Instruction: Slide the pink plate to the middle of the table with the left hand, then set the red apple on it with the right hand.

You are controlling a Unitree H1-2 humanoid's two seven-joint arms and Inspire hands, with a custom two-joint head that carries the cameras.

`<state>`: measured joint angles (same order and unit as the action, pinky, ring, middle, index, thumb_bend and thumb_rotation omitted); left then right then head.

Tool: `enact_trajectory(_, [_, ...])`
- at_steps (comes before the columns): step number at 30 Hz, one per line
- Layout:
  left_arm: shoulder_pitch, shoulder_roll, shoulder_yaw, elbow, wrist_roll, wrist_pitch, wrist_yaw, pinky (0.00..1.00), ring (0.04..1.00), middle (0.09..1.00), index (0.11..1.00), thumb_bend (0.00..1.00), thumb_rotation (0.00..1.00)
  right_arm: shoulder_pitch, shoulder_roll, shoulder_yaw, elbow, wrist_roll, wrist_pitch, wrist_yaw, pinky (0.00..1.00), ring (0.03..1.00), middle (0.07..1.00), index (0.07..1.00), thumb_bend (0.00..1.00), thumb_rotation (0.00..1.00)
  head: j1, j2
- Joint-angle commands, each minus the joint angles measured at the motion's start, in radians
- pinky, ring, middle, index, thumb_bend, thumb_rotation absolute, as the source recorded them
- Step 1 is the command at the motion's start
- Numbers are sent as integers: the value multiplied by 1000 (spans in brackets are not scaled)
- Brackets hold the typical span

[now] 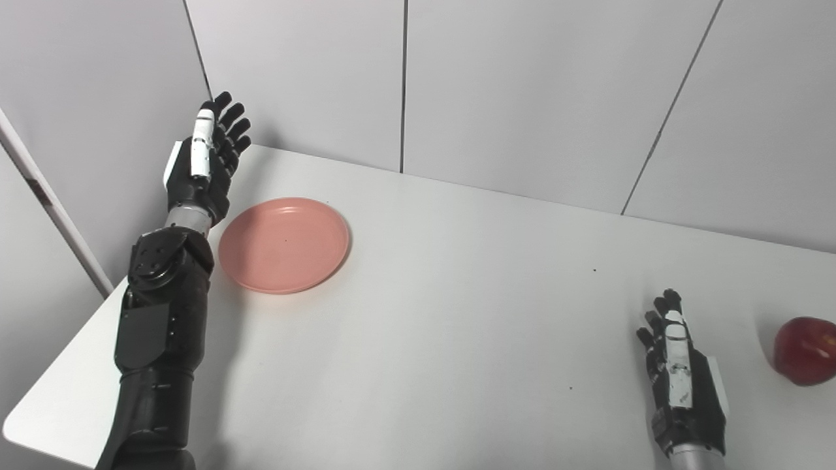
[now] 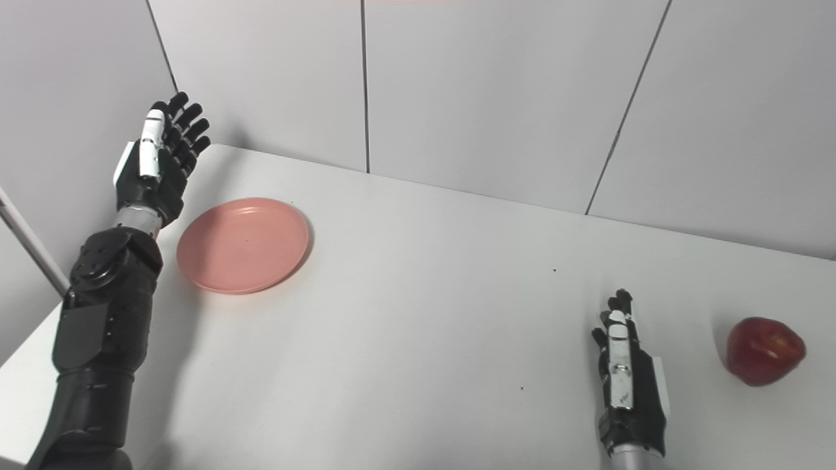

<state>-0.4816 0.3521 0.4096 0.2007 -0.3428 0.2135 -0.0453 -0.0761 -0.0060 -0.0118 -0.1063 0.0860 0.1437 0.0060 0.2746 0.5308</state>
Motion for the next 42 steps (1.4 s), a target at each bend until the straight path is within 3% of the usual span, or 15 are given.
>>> enact_trajectory(1, [-49,42,16,-3,-5,-53,1,957,940,932,908,340,1000,-15,-5,-6,-29,4,-8,6,1000,1000,1000,1000,186,1000,1,0])
enact_trajectory(16, [-31,87,57,77,-3,-92,9,962,949,939,909,359,1000,-16,-12,-9,-26,16,-17,15,1000,1000,1000,1000,192,1000,13,-2])
enact_trajectory(27, [-18,95,90,177,-27,-147,5,984,962,957,929,295,1000,-16,-13,-10,-20,8,-21,11,1000,1000,1000,1000,185,1000,17,-1])
enact_trajectory(42, [4,85,93,279,-47,-191,-17,957,954,953,942,313,1000,-15,-15,-9,-31,4,-4,10,1000,1000,1000,1000,178,1000,18,4])
